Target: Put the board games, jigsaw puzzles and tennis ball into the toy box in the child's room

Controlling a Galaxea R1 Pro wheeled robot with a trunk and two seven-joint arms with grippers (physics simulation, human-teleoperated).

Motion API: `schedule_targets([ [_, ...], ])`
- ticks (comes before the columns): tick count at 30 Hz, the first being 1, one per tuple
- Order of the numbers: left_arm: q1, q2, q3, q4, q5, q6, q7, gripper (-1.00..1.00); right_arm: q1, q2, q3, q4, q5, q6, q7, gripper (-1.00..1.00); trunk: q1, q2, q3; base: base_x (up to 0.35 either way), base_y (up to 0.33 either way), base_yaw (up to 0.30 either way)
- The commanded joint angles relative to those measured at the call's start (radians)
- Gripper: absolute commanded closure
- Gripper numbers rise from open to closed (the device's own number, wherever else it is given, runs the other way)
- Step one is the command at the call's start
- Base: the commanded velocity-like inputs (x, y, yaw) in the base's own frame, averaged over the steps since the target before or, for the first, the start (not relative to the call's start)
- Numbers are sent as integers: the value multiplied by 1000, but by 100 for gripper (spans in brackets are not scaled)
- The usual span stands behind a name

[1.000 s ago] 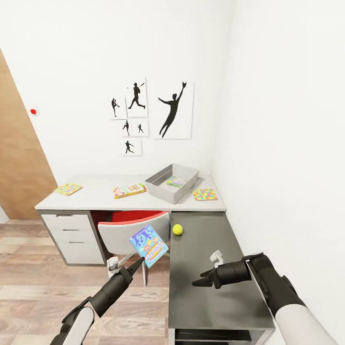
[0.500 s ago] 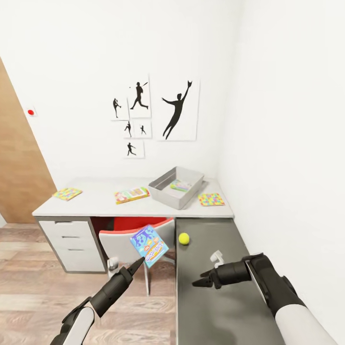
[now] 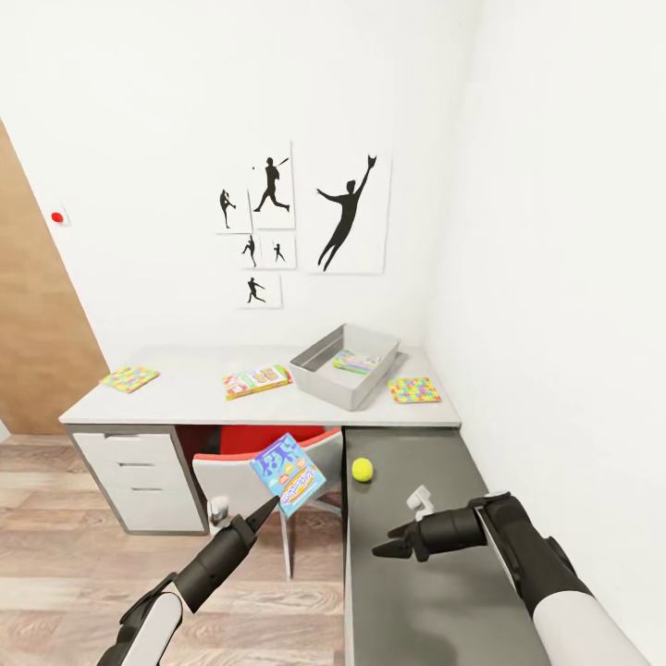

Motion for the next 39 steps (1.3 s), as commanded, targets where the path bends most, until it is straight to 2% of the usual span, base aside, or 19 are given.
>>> schedule_targets([
  [1,-1,0,0,0,9,9,-1,100,-1,2,-8,-1,8,10,9,-100,0,-2,-2,8,4,0],
  [11,-1,1,0,0,9,9,-1,100,0,3,-19,-1,8,12,10,-100,0,-2,-2,3,40,0],
  [26,-1,1,1,0,9,9,-1,100,0,2,-20,-5,8,12,11,-100,0,-2,-2,8,234,0],
  [39,-1,2,0,0,9,9,-1,100,0,2,-20,-6,7,13,11,-100,0,-2,-2,49,101,0],
])
